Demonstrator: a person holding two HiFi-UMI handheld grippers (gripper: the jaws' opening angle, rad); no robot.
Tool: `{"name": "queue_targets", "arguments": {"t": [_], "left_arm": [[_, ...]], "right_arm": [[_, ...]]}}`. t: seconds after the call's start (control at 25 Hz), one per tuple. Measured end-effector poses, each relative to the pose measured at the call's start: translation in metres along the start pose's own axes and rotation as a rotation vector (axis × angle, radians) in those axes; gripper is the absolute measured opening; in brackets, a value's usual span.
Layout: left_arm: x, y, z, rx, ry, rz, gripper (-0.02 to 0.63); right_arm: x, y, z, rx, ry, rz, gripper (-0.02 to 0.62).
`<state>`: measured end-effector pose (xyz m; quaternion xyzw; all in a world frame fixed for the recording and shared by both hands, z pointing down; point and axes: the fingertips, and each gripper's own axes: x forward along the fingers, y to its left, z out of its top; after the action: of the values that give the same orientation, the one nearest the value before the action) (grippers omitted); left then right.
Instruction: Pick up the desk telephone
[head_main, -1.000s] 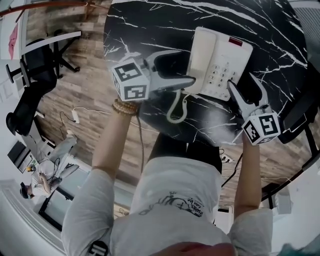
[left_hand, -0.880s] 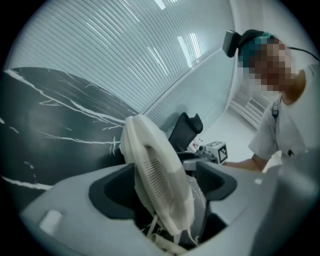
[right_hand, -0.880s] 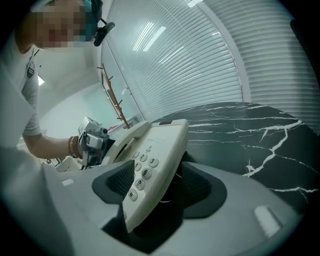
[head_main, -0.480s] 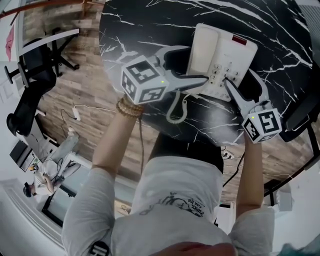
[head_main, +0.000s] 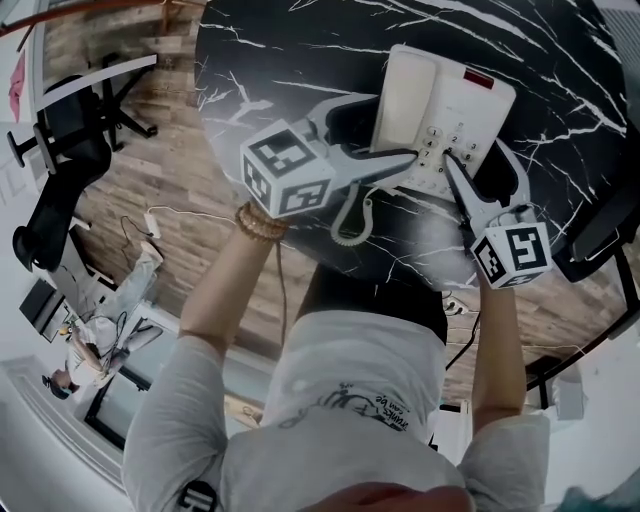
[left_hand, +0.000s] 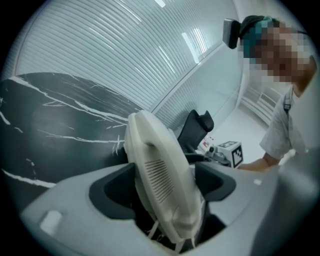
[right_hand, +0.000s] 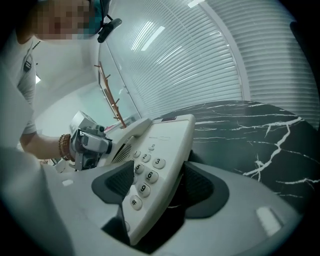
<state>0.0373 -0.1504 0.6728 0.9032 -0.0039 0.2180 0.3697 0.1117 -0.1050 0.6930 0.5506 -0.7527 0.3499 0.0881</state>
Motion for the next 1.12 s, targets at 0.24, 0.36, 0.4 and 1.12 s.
{"name": "queue_targets", "arguments": {"t": [0.24, 0.36, 0.4, 1.12], "left_arm": [[0.001, -0.003, 0.002, -0.002, -0.034, 0.025, 0.367], [-0.001, -0.006, 0.001, 0.007, -0.042, 0.042, 0.364], [-0.001, -0.008, 0.0, 0.01, -0.044, 0.045, 0.362], [-0.028, -0.061, -0.006, 0.083, -0.144, 0.152, 0.332]], "right_arm": [[-0.002, 0.002, 0.001, -0.001, -0.028, -0.027, 0.308], [-0.005, 0.005, 0.001, 0.001, -0.029, -0.04, 0.308], [-0.007, 0.006, 0.0, 0.004, -0.029, -0.044, 0.303], [-0.059, 0.051, 0.019, -0.048, -0.145, -0.115, 0.285]]}}
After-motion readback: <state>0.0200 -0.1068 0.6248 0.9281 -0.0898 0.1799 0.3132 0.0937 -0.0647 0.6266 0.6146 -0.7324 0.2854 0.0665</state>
